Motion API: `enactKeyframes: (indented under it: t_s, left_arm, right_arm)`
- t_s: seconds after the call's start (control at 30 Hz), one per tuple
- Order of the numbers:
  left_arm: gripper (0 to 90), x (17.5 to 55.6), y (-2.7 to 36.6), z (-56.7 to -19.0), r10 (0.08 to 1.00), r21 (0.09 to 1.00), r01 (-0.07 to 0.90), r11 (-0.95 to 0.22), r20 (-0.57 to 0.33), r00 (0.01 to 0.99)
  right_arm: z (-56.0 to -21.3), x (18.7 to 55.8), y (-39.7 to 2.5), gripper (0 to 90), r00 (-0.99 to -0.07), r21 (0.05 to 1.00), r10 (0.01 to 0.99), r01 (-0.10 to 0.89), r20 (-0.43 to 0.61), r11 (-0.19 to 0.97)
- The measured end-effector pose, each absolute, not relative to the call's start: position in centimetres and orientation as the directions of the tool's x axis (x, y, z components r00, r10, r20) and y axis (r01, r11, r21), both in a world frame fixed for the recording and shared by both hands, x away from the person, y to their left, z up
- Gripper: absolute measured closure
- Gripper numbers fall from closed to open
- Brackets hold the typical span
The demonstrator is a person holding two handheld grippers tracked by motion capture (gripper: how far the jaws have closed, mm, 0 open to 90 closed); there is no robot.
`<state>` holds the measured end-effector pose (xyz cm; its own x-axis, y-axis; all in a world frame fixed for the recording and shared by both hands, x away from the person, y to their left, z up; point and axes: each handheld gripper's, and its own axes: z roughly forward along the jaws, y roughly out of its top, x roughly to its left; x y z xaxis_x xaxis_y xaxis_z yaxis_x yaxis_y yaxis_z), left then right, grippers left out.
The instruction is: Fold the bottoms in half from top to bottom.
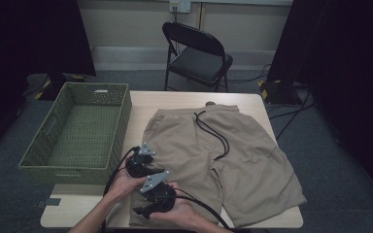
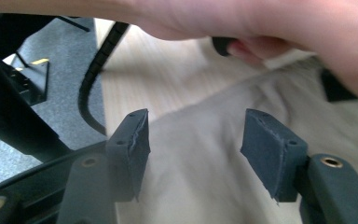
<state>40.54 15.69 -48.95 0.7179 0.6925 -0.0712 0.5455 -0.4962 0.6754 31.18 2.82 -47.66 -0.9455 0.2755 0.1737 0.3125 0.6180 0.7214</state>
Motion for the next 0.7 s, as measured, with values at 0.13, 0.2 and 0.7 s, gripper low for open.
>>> enactKeyframes:
  t_s: [0.13,0.2,0.7]
  left_arm:
    - [35.5,40.6,16.0,-48.8,0.683,0.671,0.550,-0.498,-0.088,0.725]
    - [35.7,40.6,15.9,-48.8,0.678,0.669,0.547,-0.504,-0.086,0.730]
    - [36.2,41.1,16.0,-48.2,0.680,0.682,0.562,-0.468,-0.129,0.722]
  right_arm:
    - [-48.0,30.9,3.9,47.9,-0.951,0.721,0.267,0.294,0.155,0.627]
    - [-48.3,31.0,4.4,49.1,-0.951,0.728,0.264,0.295,0.160,0.619]
    - [-49.7,29.2,2.3,48.8,-0.969,0.732,0.241,0.201,0.051,0.651]
